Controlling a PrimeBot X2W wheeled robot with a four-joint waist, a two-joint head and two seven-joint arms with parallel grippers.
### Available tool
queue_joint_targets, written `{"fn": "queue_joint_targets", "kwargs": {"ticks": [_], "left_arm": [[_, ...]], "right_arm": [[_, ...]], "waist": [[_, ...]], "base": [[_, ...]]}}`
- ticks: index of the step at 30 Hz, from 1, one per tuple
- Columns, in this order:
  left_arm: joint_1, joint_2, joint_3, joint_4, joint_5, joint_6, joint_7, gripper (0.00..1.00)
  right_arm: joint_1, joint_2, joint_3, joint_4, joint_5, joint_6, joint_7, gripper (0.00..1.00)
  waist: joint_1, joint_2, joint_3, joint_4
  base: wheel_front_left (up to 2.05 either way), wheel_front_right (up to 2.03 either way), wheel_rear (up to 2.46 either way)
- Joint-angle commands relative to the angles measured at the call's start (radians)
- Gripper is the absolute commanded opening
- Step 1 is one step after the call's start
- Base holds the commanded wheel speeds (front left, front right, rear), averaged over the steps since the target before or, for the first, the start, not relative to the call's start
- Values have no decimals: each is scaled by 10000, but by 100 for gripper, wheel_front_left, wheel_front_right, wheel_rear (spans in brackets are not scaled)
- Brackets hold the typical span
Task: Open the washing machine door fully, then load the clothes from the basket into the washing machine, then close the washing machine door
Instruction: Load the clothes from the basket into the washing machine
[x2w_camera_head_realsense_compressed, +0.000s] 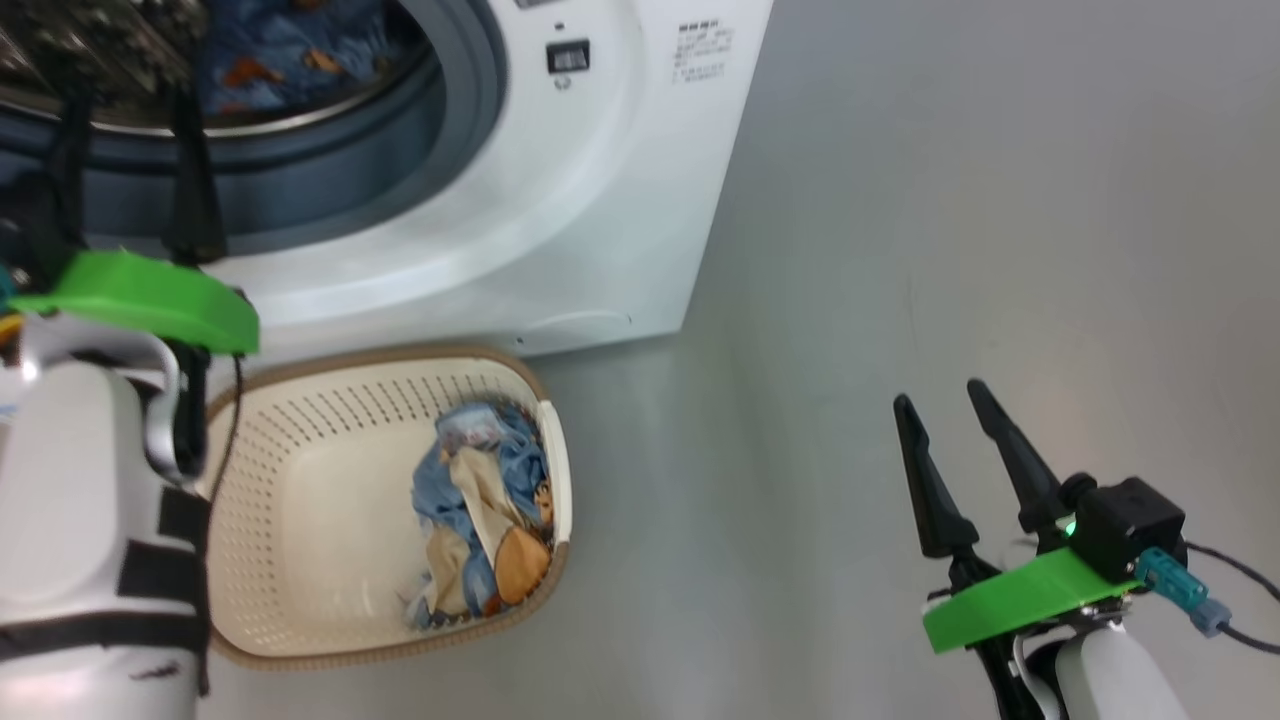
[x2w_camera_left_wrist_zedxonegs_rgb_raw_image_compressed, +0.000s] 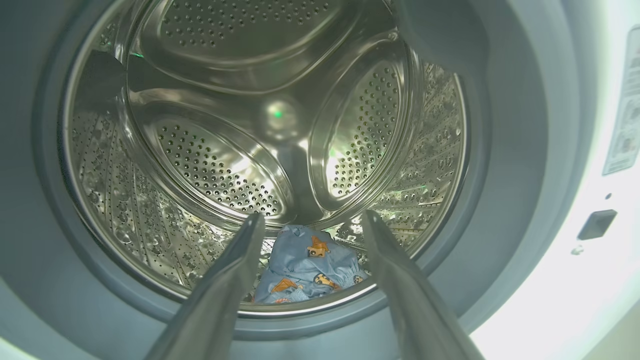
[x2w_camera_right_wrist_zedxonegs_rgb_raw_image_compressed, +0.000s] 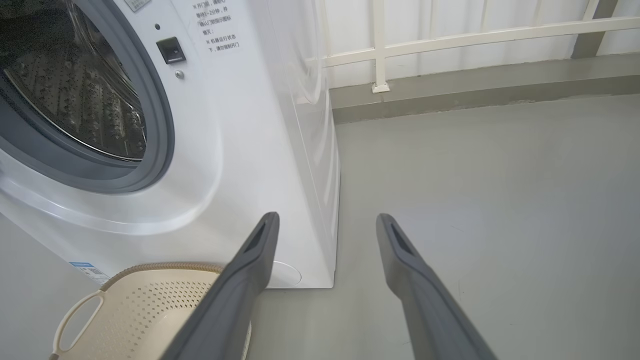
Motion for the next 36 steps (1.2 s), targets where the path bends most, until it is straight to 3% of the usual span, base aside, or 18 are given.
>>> {"fn": "queue_joint_targets", "kwargs": {"ticks": [1, 13, 27, 36], "left_arm": [[211, 275, 219, -379, 62, 50, -22, 100], [2273, 56, 190, -1594, 277, 160, -22, 100], [5428, 88, 665, -4307, 434, 307, -22, 100], [6898, -27, 1151, -4909, 458, 528, -22, 100]], "right_arm": [[228, 1, 204, -163, -109, 62, -48, 100], [1015, 1, 160, 55, -127, 62, -48, 100], [1518, 1, 194, -166, -133, 62, -48, 100], [1623, 1, 203, -287, -314, 62, -48, 100]], "waist": [[0, -1, -681, 195], [0, -1, -2177, 515], [0, -1, -2815, 450], [0, -1, -2913, 346]], "base": [[0, 0, 0], [0, 0, 0], [0, 0, 0], [0, 0, 0]]}}
